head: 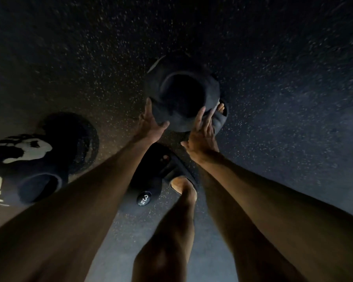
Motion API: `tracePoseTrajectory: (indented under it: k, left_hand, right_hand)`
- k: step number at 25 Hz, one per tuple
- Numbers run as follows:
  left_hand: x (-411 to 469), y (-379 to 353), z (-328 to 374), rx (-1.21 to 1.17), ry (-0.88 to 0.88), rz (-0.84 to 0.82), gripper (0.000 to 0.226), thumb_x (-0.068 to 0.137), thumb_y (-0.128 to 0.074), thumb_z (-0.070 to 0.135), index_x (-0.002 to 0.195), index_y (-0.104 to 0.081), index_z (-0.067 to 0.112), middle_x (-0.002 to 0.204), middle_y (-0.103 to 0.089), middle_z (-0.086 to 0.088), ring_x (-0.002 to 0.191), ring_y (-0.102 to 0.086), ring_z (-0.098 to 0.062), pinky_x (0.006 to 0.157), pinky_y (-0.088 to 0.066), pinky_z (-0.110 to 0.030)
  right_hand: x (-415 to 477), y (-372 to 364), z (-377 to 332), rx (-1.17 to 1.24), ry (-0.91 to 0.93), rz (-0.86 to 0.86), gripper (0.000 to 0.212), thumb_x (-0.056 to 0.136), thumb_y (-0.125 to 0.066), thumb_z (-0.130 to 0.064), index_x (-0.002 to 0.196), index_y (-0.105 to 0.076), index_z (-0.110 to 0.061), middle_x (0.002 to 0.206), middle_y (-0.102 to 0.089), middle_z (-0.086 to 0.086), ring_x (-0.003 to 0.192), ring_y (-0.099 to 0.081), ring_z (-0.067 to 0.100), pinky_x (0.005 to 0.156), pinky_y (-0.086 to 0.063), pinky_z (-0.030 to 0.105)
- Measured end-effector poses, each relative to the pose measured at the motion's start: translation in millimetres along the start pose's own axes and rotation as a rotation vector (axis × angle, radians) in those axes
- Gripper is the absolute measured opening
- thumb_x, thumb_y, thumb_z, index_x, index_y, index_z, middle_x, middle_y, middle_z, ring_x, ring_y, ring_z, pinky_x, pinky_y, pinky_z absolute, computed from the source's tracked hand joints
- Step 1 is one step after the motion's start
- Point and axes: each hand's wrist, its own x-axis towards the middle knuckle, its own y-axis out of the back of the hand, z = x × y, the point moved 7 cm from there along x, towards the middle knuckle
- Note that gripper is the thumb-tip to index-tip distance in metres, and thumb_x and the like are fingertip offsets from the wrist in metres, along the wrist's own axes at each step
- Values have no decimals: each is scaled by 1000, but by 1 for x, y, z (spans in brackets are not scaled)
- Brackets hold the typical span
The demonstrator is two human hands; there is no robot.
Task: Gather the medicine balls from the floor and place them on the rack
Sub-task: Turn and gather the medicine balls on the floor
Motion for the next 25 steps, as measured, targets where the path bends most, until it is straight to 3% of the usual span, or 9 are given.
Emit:
tracePoseTrajectory:
  k: [4,9,13,15,18,22,25]
  left_hand:
    - [12,2,8,28,-46,101,94,95,-63,33,159,5,20,162,-21,-20,148,-25,-36,119,-25,-42]
    - [30,24,10,83,-24,45,85,97,-56,44,159,-3,20,162,-24,-18,146,-30,-38,119,-29,-43]
    - [37,40,50,99,-223,96,86,94,-53,56,158,-13,15,161,-25,-18,147,-27,-36,119,-24,-40]
    - [45,40,75,89,-309,55,98,86,-56,64,158,-1,27,164,-14,-16,150,-16,-38,120,-20,-50]
    - [72,43,122,202,-375,58,110,78,-64,68,154,12,45,164,-3,-22,150,-7,-43,118,-18,-61]
    - [118,56,202,237,-262,69,106,75,-61,75,150,12,54,164,2,-21,150,-6,-44,115,-25,-63]
    - [143,63,245,164,-172,86,97,79,-57,74,153,1,50,165,1,-18,150,-5,-44,116,-26,-61]
  right_hand:
    - [6,-5,-9,27,-63,104,129,81,-74,-50,152,21,1,156,23,34,150,13,42,125,-9,48]
    - [21,13,-35,76,-81,211,120,85,-68,-52,154,16,-1,158,16,35,151,8,44,124,-12,50]
    - [62,68,-23,122,-21,230,116,87,-66,-52,155,19,-12,162,16,26,152,11,38,125,-5,50]
    - [93,108,-10,173,19,167,113,87,-61,-59,156,19,-19,164,16,19,152,11,36,124,-3,49]
    - [147,162,7,307,-49,96,96,92,-52,-63,159,6,-26,167,4,11,153,-1,34,123,-12,50]
    - [183,202,9,430,-104,168,78,99,-36,-61,159,1,-29,166,-1,14,152,-7,36,123,-16,50]
    - [176,203,15,489,-62,197,83,97,-44,-61,158,6,-36,167,5,10,152,-7,37,120,-21,53]
